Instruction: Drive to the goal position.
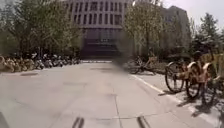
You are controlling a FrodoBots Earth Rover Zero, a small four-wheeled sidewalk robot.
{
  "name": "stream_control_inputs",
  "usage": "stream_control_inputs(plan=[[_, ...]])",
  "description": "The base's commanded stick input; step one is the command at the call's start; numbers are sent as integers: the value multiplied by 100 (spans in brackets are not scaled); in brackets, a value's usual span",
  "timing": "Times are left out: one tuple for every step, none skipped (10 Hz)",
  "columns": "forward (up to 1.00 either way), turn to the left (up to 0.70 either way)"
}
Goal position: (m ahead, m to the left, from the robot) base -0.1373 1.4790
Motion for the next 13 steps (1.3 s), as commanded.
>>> stream_control_inputs(plan=[[70, 0], [70, 0], [70, 0], [70, 4], [70, 35], [70, 35], [70, 35], [53, 43], [0, 70], [0, 70], [0, 70], [0, 70], [0, 70]])
